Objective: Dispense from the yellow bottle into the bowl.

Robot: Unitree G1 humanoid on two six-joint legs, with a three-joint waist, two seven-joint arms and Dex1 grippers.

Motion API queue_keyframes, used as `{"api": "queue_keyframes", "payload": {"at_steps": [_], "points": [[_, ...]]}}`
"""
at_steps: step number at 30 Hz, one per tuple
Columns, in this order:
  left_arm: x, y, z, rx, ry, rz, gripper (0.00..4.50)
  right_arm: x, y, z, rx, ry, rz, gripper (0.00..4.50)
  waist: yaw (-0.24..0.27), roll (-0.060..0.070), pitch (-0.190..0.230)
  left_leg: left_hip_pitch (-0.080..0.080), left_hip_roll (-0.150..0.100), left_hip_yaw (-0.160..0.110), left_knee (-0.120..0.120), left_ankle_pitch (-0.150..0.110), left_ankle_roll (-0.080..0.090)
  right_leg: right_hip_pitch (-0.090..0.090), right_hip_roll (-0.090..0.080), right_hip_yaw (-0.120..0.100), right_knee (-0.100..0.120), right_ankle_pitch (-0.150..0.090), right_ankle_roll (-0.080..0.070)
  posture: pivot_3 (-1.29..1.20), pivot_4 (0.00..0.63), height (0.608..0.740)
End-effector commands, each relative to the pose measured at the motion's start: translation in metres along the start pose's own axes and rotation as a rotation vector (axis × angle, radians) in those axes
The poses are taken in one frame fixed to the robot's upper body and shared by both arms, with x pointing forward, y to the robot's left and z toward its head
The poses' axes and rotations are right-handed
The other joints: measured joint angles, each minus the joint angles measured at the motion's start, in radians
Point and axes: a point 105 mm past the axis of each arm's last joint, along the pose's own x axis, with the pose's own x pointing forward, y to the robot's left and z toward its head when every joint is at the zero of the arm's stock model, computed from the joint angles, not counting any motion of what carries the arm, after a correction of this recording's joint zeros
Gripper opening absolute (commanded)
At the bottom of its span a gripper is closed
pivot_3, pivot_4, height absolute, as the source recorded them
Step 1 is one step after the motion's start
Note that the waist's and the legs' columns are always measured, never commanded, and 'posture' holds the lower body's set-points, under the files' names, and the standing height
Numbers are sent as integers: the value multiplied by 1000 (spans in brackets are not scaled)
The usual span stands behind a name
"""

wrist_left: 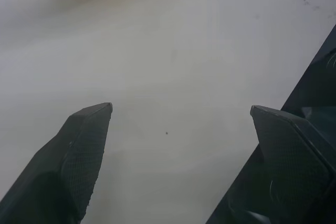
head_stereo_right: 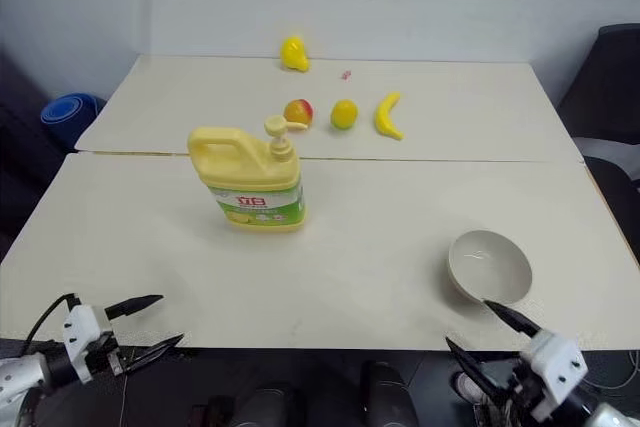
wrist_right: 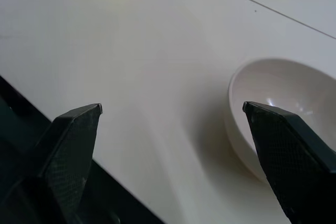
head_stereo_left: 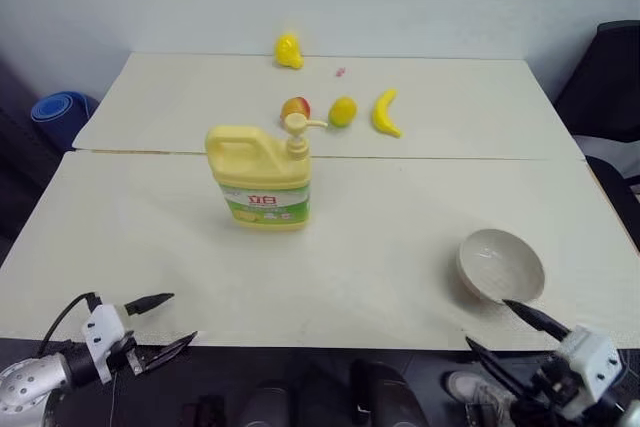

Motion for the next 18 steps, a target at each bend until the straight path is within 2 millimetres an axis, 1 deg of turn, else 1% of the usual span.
{"api": "queue_keyframes", "payload": {"at_steps": [1,2,4,5,6,8,11,12,13,14,16,18], "points": [[0,8,15,44,-28,27,4489,-7,-8,9,-40,-32,-61,4500,-1,-1,0,0,0,0,0,0,0,0,0,0,0,0,0,0,150,740],[2,9,18,43,-37,25,4489,-7,-9,10,-38,-35,-70,4500,-1,-1,-1,1,0,0,0,0,0,1,0,0,0,0,0,0,150,740],[15,-1,43,-16,-120,-89,4489,2,-13,16,1,-67,-99,4500,-1,-1,-1,2,0,0,-1,0,0,1,0,1,0,0,0,0,150,740],[18,-5,51,-42,-142,-139,4489,6,-14,18,15,-76,-107,4500,-1,-1,-1,2,1,0,-1,0,0,1,0,1,1,0,0,0,150,740],[22,-12,69,-93,-198,-228,4489,13,-14,20,32,-79,-105,4500,-1,-1,-1,2,1,0,-1,0,0,1,0,1,1,0,0,0,150,740],[33,-22,98,-69,-244,-350,4489,30,-19,18,53,-44,-135,4500,-2,-1,-1,2,1,0,-1,0,-1,1,-1,1,1,0,-1,0,150,740],[45,-30,128,-12,-303,-417,4489,50,-29,12,86,3,-203,4500,-2,1,-2,2,0,0,-1,1,-2,0,-1,1,2,-1,-2,0,150,740],[48,-31,135,1,-315,-428,4489,56,-30,10,86,16,-211,4500,-3,3,-2,2,0,0,-1,1,-2,0,-1,1,1,-1,-2,0,150,740],[50,-32,140,7,-323,-434,4489,60,-31,8,90,26,-217,4500,-3,3,-2,1,0,0,-1,2,-6,0,-1,1,2,-1,-2,0,150,740],[52,-31,145,13,-332,-432,4489,65,-31,3,99,51,-221,4500,-3,3,-2,1,0,0,-2,4,-8,-1,0,1,2,-1,-3,0,150,740],[55,-31,150,14,-338,-429,4489,70,-30,-4,110,84,-220,4500,-5,3,-2,1,0,0,-3,5,-10,-2,1,0,1,-1,-3,0,150,740],[56,-31,150,21,-325,-430,4489,72,-32,-12,91,128,-232,4500,-5,3,-2,1,0,0,-3,5,-10,-2,2,0,1,-2,-2,0,150,740]]}}
